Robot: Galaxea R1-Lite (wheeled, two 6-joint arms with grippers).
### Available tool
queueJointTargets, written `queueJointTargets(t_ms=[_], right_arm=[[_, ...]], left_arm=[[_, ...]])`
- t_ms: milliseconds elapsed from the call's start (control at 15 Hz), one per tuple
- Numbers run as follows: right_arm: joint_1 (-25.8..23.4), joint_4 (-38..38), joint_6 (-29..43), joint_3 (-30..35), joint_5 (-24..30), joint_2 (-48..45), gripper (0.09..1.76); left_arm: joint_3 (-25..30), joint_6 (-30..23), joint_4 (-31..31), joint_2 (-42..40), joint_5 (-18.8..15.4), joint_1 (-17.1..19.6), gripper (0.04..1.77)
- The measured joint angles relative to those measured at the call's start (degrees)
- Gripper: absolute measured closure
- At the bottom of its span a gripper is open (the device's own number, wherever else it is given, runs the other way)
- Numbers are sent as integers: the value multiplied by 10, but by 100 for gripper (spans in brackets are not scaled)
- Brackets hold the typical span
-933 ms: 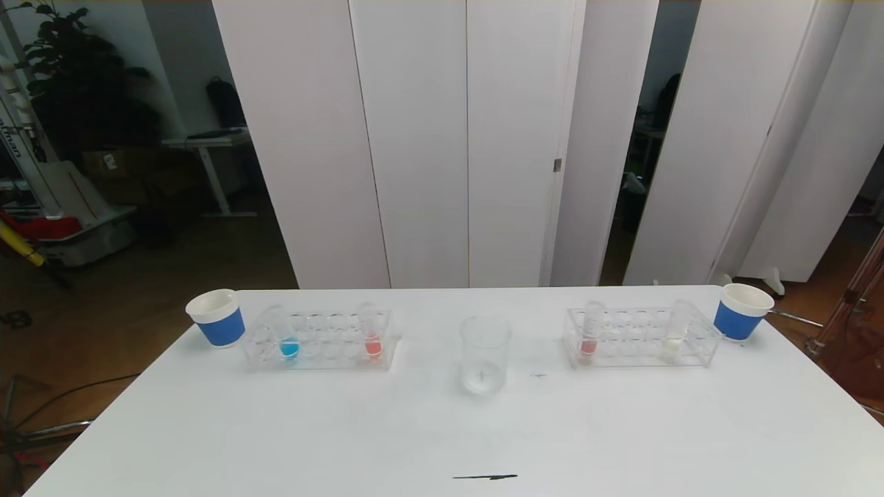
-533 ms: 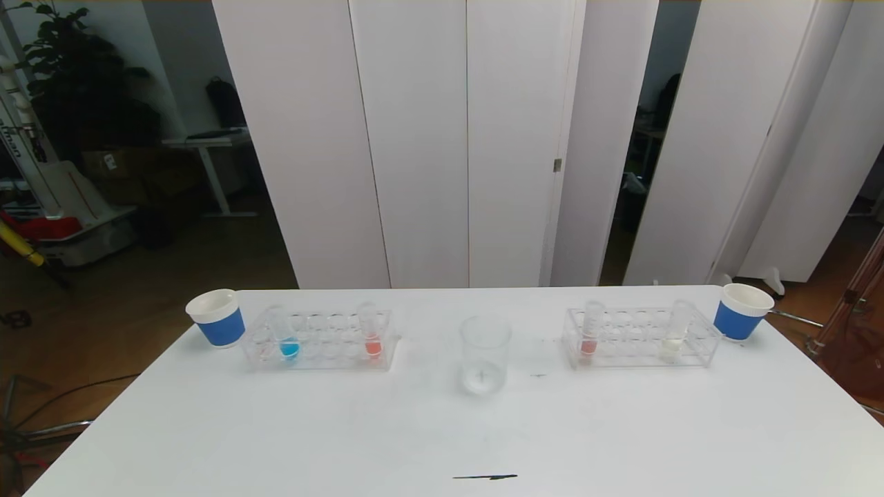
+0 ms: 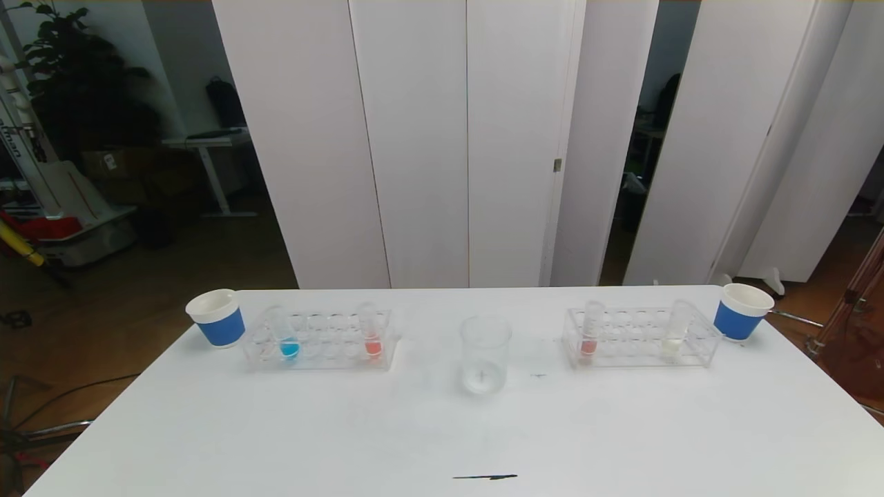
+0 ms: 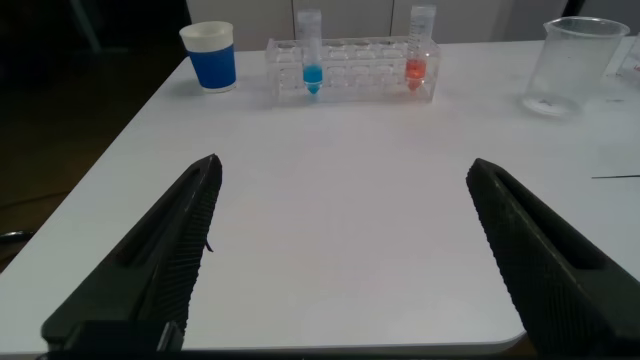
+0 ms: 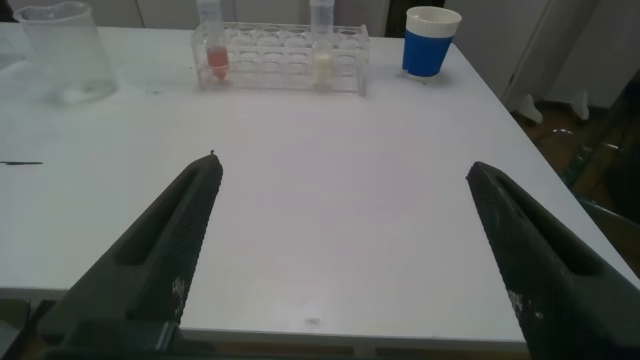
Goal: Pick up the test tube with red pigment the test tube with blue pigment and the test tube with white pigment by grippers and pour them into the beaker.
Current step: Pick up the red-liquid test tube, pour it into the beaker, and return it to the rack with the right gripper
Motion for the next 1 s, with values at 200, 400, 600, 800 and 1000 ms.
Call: queueJointTargets(t_ms=[200, 400, 600, 800, 1000], right_arm=[[0, 2, 0, 0, 0, 0, 10], [0, 0, 0, 0, 0, 0, 10], [0, -1, -1, 0, 1, 0, 10], [0, 0, -1, 0, 1, 0, 10], [0, 9, 0, -10, -4, 0, 10]], left_arm=[[0, 0, 0, 0, 0, 0, 6], [0, 0, 0, 0, 0, 0, 6], [0, 0, 0, 0, 0, 0, 6], [0, 0, 0, 0, 0, 0, 6], [0, 0, 0, 0, 0, 0, 6]])
